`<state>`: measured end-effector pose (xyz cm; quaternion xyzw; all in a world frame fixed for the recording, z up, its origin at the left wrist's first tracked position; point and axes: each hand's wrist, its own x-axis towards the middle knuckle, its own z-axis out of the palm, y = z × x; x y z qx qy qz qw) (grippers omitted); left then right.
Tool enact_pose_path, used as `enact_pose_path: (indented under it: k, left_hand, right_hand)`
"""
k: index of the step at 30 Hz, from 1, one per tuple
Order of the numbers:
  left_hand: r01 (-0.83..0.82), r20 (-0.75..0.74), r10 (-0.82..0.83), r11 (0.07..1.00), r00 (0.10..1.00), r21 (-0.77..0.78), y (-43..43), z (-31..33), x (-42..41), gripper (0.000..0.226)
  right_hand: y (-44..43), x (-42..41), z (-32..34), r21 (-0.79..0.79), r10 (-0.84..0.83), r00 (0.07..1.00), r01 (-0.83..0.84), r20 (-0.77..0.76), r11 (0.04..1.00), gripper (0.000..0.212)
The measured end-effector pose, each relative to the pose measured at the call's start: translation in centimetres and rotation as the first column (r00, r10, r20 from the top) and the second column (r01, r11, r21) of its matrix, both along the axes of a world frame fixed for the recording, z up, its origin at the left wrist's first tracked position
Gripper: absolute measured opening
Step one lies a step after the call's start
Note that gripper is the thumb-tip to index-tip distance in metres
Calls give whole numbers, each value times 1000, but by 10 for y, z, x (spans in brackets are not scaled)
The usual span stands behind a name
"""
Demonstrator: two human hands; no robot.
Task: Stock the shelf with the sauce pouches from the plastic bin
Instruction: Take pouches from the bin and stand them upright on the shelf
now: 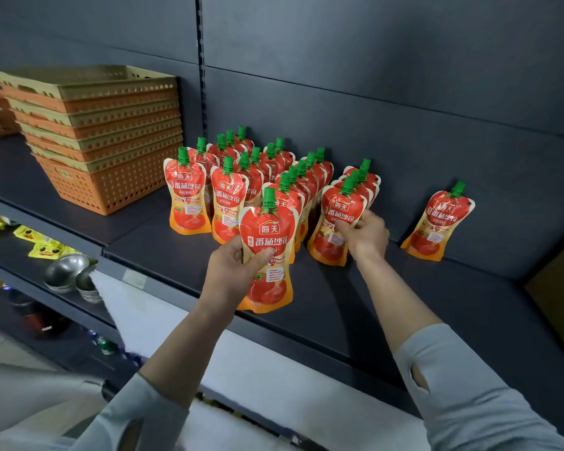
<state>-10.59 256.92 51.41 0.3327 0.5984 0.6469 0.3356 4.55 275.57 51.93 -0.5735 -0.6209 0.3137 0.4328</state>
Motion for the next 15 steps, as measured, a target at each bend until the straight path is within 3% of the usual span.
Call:
enact_pose_path:
  k: [7,10,13,15]
  left_hand:
    - [20,7,-20,1000,1000,8,-1,-3,5,34]
    - [48,13,-48,999,999,9,-1,-2,10,25]
    - [74,5,-74,997,997,3,2,-2,16,26]
    - [99,2,-99,995,995,2,5,-2,20,30]
  right_hand:
    - [0,6,-1,26,52,997,-53,51,998,34]
    - [-8,18,1,35,53,997,-55,56,998,45]
    - [-24,31,16,206,-38,999,30,31,978,46]
    - [-40,35,32,346,14,998,-34,58,938,34]
